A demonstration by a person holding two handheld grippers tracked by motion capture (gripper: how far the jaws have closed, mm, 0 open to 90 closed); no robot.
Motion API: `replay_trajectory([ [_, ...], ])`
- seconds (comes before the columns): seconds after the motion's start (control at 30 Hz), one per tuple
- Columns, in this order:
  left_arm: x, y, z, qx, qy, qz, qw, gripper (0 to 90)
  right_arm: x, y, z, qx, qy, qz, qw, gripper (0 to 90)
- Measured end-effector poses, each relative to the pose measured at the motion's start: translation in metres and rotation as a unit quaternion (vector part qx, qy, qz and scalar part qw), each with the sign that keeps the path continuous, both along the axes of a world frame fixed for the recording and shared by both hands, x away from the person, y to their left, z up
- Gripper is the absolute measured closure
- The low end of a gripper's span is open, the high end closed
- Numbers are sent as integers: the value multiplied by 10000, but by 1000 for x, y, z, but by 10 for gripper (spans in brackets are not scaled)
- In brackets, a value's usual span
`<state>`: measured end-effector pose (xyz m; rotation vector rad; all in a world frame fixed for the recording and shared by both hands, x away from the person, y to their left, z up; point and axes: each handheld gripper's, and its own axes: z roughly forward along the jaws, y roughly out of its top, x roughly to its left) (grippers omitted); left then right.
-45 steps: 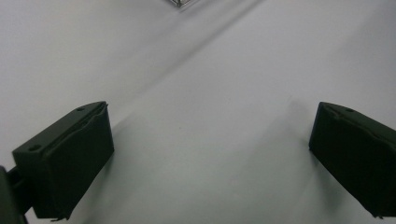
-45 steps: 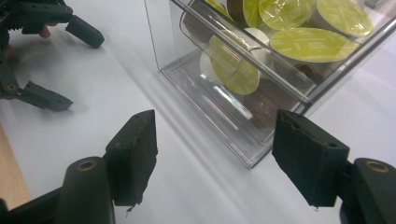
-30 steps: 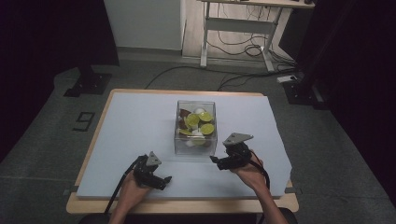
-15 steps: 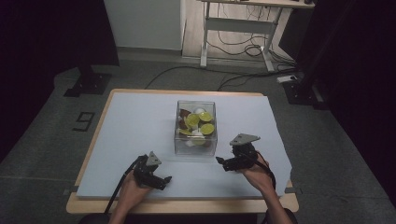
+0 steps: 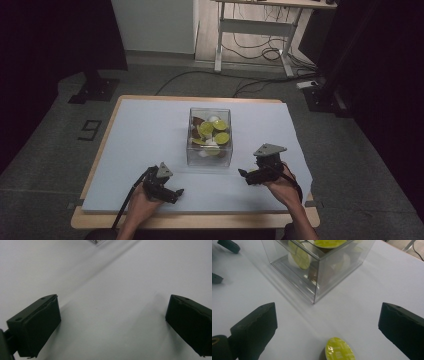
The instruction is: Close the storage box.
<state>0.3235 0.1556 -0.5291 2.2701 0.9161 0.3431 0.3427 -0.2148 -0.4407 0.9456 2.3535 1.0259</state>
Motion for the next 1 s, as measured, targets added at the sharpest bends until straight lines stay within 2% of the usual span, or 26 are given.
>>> replay_trajectory([
  [0.2,0,0,0,-1,0,-1,10000,0,0,-9,-1,-126,-7,-90,9999,22],
  [1.0,0,0,0,-2,2,3,10000,0,-8,-41,-1,-171,-15,-262,9995,17],
])
